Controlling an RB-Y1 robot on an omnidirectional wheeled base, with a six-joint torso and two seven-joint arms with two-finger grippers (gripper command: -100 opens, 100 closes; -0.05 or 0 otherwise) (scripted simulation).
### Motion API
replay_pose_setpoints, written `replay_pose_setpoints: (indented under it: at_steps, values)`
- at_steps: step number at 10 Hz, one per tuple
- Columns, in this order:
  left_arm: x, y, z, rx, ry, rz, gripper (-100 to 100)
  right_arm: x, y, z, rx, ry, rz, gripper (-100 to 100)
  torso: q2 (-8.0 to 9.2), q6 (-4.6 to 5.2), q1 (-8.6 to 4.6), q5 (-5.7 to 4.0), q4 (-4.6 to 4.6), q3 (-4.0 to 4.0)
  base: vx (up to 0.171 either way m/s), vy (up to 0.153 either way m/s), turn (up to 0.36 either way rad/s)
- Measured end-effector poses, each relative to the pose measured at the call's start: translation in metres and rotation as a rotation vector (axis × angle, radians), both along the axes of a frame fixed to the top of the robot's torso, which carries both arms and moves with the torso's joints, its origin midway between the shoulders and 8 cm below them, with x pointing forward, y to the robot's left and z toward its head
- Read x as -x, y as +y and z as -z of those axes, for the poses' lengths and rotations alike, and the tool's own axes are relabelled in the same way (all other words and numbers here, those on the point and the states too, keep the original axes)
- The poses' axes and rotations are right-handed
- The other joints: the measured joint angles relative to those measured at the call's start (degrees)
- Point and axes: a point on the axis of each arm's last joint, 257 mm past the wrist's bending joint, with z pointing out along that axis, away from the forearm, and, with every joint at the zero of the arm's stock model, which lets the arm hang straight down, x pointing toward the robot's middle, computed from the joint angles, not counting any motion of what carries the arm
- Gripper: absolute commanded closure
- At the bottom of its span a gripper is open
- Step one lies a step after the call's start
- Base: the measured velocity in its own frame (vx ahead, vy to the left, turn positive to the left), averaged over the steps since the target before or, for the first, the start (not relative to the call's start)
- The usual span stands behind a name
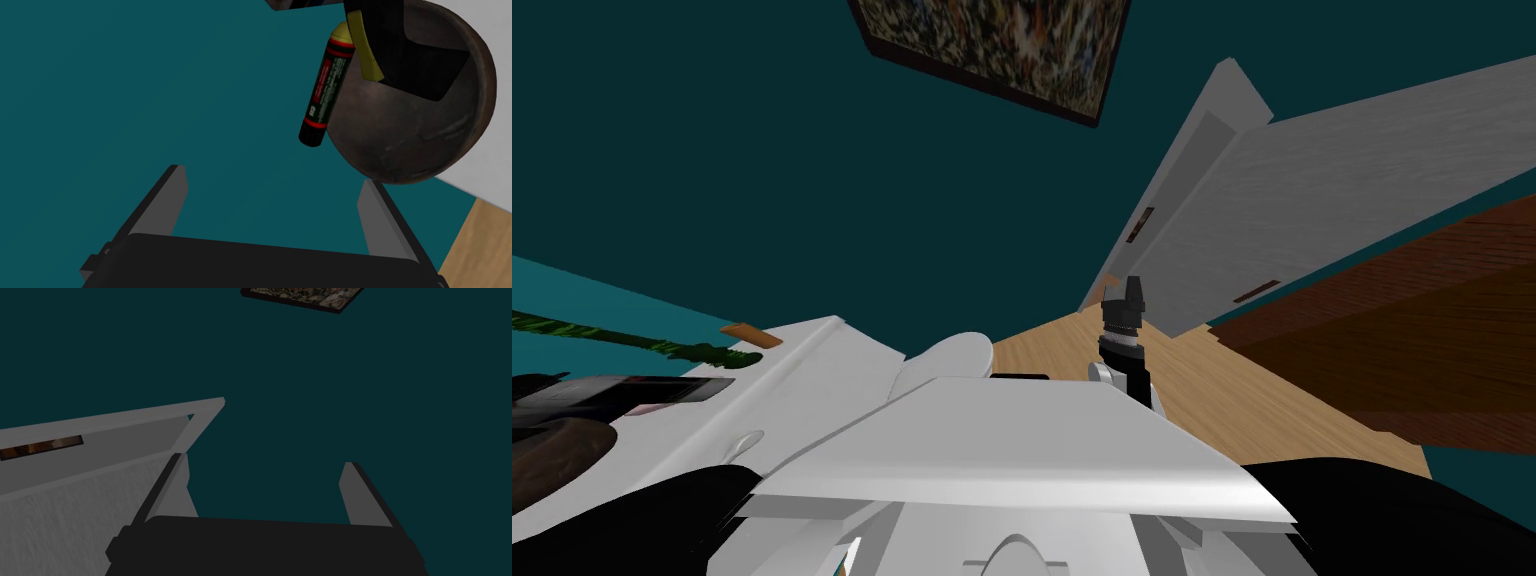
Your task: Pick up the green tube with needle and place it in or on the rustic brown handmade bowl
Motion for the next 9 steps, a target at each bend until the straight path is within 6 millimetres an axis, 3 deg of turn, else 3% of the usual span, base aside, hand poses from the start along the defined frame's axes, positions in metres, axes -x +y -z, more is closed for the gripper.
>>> replay_pose_setpoints:
  at_steps: [3,4,9]
  values:
    - [-0.031,-0.007,-0.002,0.007,0.004,0.015,-100,0.000,0.000,0.000,0.000,0.000,0.000,0,-0.04,0.00,-0.01,-0.01,-0.01,-0.03,-0.032,-0.006,0.027]
    - [-0.032,-0.007,-0.002,0.008,0.004,0.014,0,0.000,0.000,0.000,0.000,0.000,0.000,0,-0.08,-0.01,0.00,0.00,-0.02,-0.04,0.000,0.000,0.000]
    - [-0.032,-0.007,-0.002,0.008,0.004,0.014,0,0.000,0.000,0.000,0.000,0.000,0.000,0,-0.18,0.00,0.02,0.01,-0.04,-0.10,0.000,0.000,0.000]
